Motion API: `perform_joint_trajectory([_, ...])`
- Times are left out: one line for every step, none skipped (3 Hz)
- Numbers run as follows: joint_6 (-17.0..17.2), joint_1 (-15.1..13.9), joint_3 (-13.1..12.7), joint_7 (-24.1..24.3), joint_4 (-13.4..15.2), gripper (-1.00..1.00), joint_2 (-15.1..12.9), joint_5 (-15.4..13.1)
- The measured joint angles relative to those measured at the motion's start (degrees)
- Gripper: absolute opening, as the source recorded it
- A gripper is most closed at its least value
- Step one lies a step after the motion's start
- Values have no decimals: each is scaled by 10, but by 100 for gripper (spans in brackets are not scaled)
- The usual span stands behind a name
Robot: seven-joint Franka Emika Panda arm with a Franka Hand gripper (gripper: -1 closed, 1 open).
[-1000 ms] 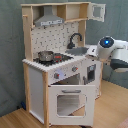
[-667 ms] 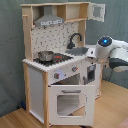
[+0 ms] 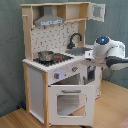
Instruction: Play with the kitchen
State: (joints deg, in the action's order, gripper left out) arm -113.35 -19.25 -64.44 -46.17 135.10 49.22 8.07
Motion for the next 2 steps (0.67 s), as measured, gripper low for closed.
perform_joint_trajectory([-46, -5, -1, -24, 7, 100, -33, 8])
perform_joint_trajectory([-93, -7, -4, -41, 13, 100, -71, 9])
